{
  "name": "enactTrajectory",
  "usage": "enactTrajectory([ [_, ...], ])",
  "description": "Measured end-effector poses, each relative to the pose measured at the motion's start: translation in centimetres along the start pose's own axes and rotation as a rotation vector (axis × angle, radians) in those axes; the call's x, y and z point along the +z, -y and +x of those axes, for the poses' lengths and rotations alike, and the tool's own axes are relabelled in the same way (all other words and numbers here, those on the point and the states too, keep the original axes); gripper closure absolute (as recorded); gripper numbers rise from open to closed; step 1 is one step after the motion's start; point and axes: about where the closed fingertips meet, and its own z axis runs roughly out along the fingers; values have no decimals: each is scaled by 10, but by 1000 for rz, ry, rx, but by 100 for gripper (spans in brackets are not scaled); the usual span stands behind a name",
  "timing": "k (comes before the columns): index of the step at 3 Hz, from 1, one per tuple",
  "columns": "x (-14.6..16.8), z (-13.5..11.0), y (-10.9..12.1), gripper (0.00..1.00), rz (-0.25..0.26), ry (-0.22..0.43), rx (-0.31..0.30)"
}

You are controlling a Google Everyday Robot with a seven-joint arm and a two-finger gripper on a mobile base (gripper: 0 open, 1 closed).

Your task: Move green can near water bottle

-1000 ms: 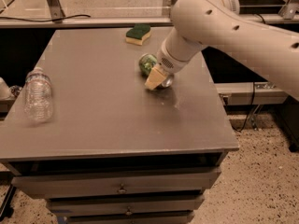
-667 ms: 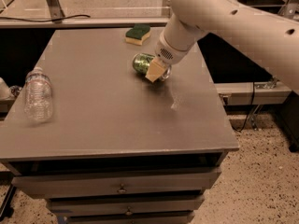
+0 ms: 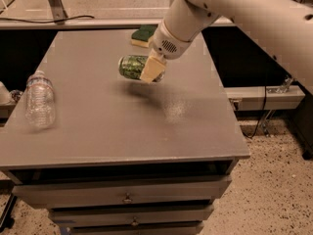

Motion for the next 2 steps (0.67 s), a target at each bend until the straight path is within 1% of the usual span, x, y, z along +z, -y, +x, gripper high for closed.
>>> enactTrajectory([
  [1,-3,-26,-44,100,-88,110,-118],
  [2,-2,-26,-44,100,-88,110,-118],
])
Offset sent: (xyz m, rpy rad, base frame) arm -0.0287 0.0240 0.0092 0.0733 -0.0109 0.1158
